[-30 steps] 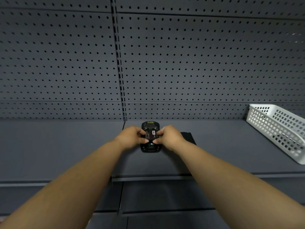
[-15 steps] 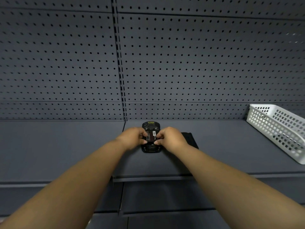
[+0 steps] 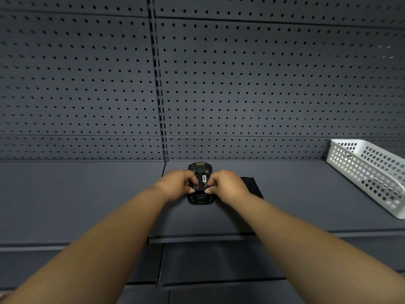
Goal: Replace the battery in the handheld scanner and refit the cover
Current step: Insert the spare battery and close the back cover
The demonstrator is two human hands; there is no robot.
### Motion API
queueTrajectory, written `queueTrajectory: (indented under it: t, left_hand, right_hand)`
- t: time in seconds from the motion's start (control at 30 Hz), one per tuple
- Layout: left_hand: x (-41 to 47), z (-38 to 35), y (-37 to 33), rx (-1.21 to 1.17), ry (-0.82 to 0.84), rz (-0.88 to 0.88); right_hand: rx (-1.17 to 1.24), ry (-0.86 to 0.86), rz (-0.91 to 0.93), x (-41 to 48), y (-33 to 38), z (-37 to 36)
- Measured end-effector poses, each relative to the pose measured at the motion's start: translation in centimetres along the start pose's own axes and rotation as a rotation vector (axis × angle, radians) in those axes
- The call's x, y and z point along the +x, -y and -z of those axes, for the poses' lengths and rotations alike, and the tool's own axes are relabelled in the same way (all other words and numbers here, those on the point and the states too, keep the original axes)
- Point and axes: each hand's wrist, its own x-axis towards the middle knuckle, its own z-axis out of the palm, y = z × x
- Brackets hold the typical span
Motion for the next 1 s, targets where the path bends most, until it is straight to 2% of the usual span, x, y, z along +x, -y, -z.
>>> queueTrajectory:
  t: [0.4, 0.6, 0.83, 1.0]
  left_hand:
    - [-0.5, -0.1, 0.1, -0.057, -0.047, -0.002]
    - [-0.8, 0.1, -0.2, 0.042, -0.007, -0.015]
    - [-1.3, 0.3, -0.9, 0.184, -0.001, -0.008]
    - [-1.8, 0.9, -1.3, 0.217, 0.043, -0.019]
  right_hand:
    - [0.015, 0.126, -0.103, 0.6, 0.6, 0.5]
    - [-0.029, 0.093, -0.058, 0.2, 0.4, 0.1]
    - [-0.055, 0.184, -0.064, 0.2, 0.6, 0.7]
    - [-0.037, 0.128, -0.026, 0.2, -1.7, 2.9]
